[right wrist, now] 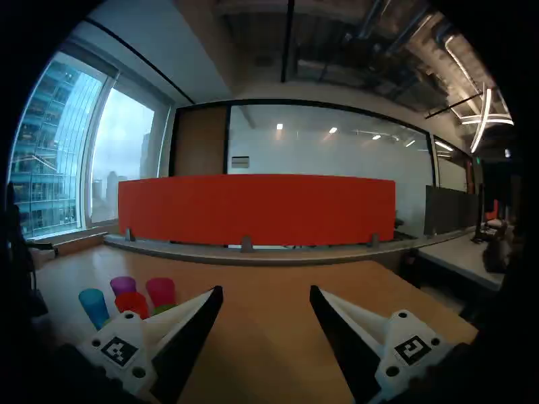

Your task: Pour water

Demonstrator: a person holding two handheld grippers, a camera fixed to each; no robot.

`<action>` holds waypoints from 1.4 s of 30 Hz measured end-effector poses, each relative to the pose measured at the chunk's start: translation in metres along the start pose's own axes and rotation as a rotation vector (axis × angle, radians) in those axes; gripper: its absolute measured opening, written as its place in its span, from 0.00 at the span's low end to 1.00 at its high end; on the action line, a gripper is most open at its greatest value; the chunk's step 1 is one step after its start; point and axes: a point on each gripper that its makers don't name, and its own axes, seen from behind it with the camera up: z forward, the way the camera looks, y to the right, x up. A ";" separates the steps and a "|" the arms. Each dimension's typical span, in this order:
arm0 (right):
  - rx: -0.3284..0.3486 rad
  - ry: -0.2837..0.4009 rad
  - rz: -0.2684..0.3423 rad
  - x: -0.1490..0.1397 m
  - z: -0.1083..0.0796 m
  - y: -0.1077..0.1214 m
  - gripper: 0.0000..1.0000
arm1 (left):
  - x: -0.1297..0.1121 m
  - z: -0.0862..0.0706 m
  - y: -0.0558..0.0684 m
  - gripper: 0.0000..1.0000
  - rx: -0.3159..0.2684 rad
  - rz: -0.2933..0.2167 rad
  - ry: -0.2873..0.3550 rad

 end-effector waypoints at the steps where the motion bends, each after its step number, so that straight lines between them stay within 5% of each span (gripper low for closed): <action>1: 0.002 -0.002 0.000 0.002 0.000 -0.001 1.00 | 0.005 0.001 0.000 0.96 -0.001 0.001 0.000; 18: 0.041 -0.022 -0.010 0.060 0.009 -0.010 1.00 | 0.107 0.011 -0.002 0.96 -0.020 0.028 0.035; 25: 0.049 -0.024 -0.017 0.083 0.014 -0.013 1.00 | 0.134 0.014 0.006 0.96 -0.055 0.046 0.033; 42: 0.190 -0.036 0.012 0.102 0.011 -0.032 1.00 | 0.155 0.018 0.029 0.96 -0.208 0.021 0.003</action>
